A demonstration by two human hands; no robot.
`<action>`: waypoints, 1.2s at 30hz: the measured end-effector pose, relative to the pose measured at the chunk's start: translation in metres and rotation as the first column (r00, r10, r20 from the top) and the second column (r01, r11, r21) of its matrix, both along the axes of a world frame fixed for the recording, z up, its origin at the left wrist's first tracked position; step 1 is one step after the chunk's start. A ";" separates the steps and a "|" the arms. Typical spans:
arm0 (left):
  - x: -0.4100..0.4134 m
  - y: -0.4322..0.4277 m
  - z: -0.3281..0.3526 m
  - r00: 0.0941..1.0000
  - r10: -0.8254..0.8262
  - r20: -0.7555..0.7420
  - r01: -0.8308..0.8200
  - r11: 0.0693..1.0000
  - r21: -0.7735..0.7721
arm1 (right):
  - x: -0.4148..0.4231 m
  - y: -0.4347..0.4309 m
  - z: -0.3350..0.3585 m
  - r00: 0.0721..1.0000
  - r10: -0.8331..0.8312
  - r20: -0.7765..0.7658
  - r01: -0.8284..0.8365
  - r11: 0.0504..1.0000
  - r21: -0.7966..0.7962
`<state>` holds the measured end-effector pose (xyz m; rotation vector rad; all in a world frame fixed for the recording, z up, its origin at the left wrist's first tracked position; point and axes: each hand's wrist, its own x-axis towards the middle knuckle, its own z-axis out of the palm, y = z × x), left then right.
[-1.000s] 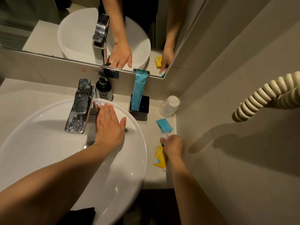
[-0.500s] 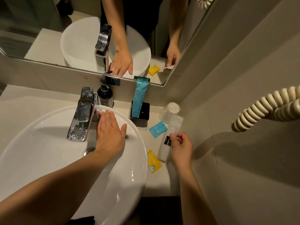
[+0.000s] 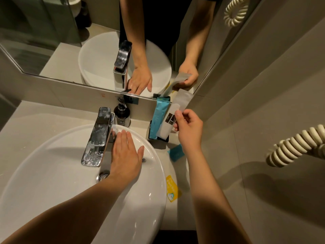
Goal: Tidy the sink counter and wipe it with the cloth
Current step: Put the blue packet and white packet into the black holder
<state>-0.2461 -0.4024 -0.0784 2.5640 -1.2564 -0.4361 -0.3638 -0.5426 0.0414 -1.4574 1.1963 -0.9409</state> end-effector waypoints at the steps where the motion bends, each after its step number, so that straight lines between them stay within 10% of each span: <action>1: 0.000 0.000 0.000 1.000 0.000 -0.005 0.000 1.000 -0.006 | 0.003 -0.002 -0.003 1.000 0.010 0.001 -0.010 1.000 0.007; 36: 0.001 0.001 -0.003 0.999 -0.010 -0.031 0.010 1.000 -0.024 | 0.008 -0.023 -0.072 0.972 0.032 -0.232 -0.019 0.998 0.062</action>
